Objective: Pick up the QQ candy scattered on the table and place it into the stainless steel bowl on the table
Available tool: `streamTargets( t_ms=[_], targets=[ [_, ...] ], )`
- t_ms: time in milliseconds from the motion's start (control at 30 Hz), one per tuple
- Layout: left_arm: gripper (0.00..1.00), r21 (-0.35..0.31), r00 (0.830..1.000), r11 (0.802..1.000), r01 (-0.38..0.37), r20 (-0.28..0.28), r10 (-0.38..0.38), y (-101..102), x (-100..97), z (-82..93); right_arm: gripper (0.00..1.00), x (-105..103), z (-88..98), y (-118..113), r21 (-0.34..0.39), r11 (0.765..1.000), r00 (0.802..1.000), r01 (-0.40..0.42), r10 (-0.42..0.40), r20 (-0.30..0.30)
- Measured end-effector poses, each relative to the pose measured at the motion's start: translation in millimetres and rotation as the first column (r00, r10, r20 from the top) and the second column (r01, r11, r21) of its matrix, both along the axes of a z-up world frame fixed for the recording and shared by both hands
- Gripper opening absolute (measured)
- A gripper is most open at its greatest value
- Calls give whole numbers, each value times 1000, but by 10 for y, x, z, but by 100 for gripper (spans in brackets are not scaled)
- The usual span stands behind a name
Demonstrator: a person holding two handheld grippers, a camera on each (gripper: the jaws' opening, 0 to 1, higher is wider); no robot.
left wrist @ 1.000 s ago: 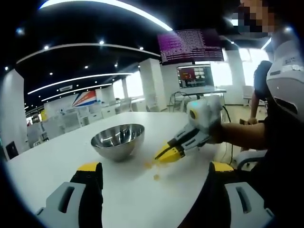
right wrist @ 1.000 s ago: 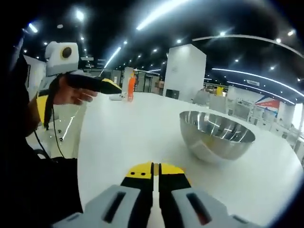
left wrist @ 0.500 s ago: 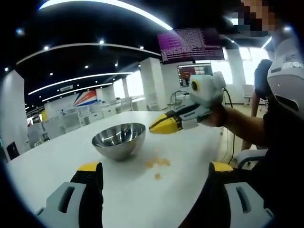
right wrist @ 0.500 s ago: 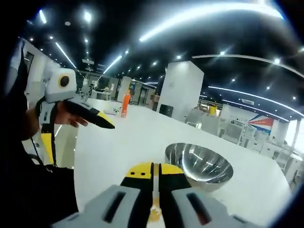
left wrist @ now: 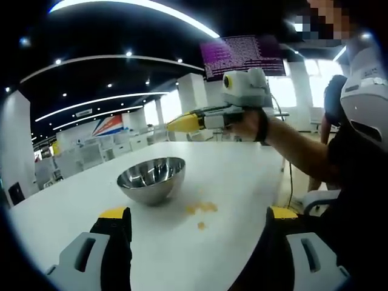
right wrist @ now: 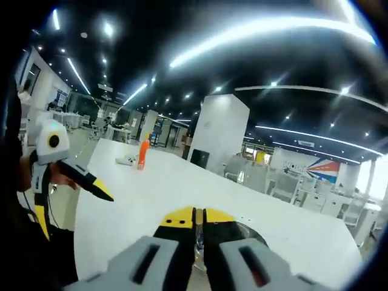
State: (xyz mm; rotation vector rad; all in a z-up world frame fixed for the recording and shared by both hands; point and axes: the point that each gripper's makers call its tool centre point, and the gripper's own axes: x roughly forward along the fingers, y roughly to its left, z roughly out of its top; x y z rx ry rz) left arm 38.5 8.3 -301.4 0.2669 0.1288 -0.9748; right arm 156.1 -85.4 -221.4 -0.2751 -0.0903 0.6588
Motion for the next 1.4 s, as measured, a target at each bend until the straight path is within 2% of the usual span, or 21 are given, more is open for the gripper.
streamTargets(
  t_ms=[267,367,600,1000,1400],
  targets=[
    [92,-4,1000,1000,-3,-5,3,13,4,-15,3,543,-514,-98,-56,994,991,91,-96,-94],
    [92,-8,1000,1000,-13,-5,13,41,22,-6,3,642,-664,-165,-46,993,984,107,-112,-139],
    [92,-12,1000,1000,-20,-1,20,68,6,-8,3,751,-893,-257,-30,991,972,127,-130,-197],
    [92,-19,1000,1000,-25,-8,25,125,37,-26,3,772,-955,-261,-48,988,968,147,-153,-201],
    [92,-19,1000,1000,-20,-8,20,117,23,-22,4,748,-910,-270,-46,987,968,155,-161,-192]
  ],
)
